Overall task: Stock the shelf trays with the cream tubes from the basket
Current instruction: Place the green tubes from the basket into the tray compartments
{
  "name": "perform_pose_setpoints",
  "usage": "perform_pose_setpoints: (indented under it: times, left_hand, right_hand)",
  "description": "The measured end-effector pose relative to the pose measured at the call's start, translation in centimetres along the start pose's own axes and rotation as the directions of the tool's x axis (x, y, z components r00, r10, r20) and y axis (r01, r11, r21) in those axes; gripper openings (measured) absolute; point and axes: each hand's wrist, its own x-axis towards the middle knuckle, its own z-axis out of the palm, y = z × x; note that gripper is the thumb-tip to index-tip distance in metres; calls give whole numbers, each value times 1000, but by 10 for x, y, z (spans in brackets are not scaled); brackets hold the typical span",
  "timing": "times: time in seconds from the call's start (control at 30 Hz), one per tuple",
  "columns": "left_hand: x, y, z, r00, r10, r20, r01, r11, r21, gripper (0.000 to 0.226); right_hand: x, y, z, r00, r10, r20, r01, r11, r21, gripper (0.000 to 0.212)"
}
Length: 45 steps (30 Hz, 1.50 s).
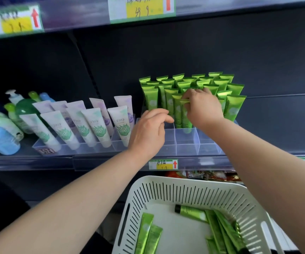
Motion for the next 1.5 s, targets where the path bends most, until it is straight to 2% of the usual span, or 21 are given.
perform_pose_setpoints:
  times: [0.1, 0.33, 0.47, 0.57, 0.67, 0.77, 0.83, 0.9, 0.97, 1.03, 1.1, 1.17, 1.23, 1.37, 1.5]
  left_hand:
    - [-2, 5, 1, 1000, -15, -5, 15, 1000, -17, 30]
    - [-9, 17, -1, 1000, -5, 15, 5, 1000, -26, 30]
    - [-24, 24, 6, 998, 24, 55, -22, 999, -43, 30]
    - [-50, 25, 18, 993, 62, 100, -56, 996, -63, 31]
    - [-83, 22, 38, 981, 57, 185, -43, 996, -77, 32]
    - [-120, 15, 59, 963, -26, 269, 51, 995, -88, 32]
    - [-142, 9, 70, 923, -119, 365, 143, 989, -39, 31]
    - [-164, 1, 81, 848, -215, 484, 227, 973, 33, 29]
    - [-186, -7, 88, 765, -302, 569, 310, 947, 85, 25]
    - [-207, -15, 92, 707, -371, 602, 373, 919, 128, 27]
    - [-222, -23, 93, 659, -418, 625, 399, 899, 181, 29]
    - [-232, -29, 94, 624, -431, 651, 391, 894, 217, 29]
    - [-236, -30, 96, 613, -421, 669, 372, 900, 227, 29]
    - [-243, -23, 102, 620, -355, 699, 316, 929, 191, 30]
    - [-246, -23, 107, 593, -273, 758, 225, 959, 170, 34]
  right_hand:
    - [-4, 2, -3, 1000, -28, 1, 28, 1000, -9, 35]
    - [-22, 1, -18, 987, -109, -121, 107, 994, -29, 39]
    - [-56, -4, -20, 957, -155, -244, 171, 984, 48, 33]
    - [-97, -2, -9, 950, -187, -249, 217, 971, 100, 27]
    - [-146, 6, 15, 970, -174, -168, 197, 972, 128, 26]
    - [-192, 18, 42, 991, -137, 4, 136, 985, 102, 33]
    - [-217, 29, 60, 986, -99, 132, 90, 993, 77, 38]
    - [-239, 40, 78, 952, -45, 304, 30, 998, 54, 40]
    - [-262, 50, 97, 850, 60, 523, -88, 996, 28, 36]
    - [-287, 57, 114, 689, 186, 701, -175, 981, -89, 39]
    - [-304, 60, 126, 529, 309, 790, -226, 949, -220, 49]
    - [-310, 60, 132, 422, 389, 819, -288, 914, -286, 54]
    - [-309, 61, 135, 416, 410, 812, -304, 904, -301, 63]
    - [-310, 61, 133, 471, 367, 802, -262, 926, -271, 81]
    - [-311, 50, 136, 490, 289, 822, -305, 941, -149, 73]
